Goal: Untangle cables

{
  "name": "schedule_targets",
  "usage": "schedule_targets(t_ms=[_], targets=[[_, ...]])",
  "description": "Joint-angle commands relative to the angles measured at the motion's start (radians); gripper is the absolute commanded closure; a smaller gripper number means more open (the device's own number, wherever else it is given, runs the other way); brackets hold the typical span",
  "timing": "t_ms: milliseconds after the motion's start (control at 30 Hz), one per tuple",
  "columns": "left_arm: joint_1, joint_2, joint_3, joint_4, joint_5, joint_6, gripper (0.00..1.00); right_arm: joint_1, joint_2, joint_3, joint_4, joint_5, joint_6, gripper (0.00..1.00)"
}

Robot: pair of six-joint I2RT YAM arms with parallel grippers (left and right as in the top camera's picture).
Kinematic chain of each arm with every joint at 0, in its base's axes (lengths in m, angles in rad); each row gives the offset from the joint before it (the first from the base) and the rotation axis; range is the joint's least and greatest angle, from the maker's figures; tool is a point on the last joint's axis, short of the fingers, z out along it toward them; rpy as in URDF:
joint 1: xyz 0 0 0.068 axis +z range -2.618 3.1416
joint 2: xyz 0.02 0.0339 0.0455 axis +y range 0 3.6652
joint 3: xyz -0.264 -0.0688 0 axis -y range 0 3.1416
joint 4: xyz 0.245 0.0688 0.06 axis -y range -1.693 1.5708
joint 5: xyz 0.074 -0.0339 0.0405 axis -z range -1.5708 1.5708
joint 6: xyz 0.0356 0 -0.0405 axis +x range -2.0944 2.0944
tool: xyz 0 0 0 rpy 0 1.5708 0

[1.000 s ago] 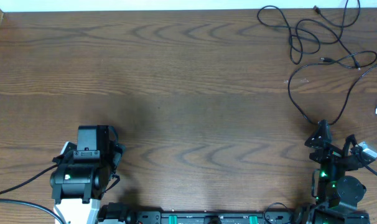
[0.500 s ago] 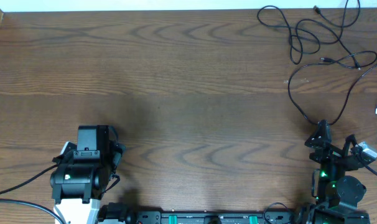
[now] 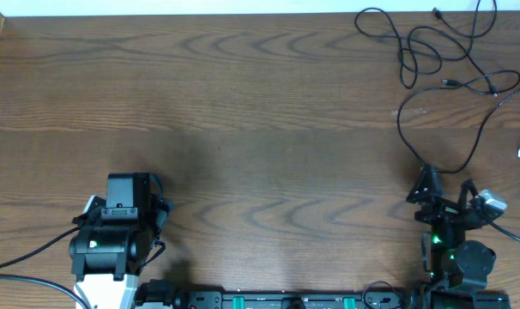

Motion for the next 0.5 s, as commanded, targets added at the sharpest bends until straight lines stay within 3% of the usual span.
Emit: schedule_targets(t_ms=[0,300,467], targets=[[0.005,-0.001,0.014,-0.007,-0.009,-0.008,0.03,0.032,-0.007,-0.002,-0.003,0.018,-0.045,0.01],[0.005,-0.001,0.014,-0.007,-0.009,-0.008,0.03,0.032,-0.007,-0.002,-0.005,0.003,-0.396,0.01],[0.005,-0.001,0.014,-0.007,-0.009,-0.008,0.03,0.032,-0.007,-0.002,-0.004,0.004,-0.408,0.01]])
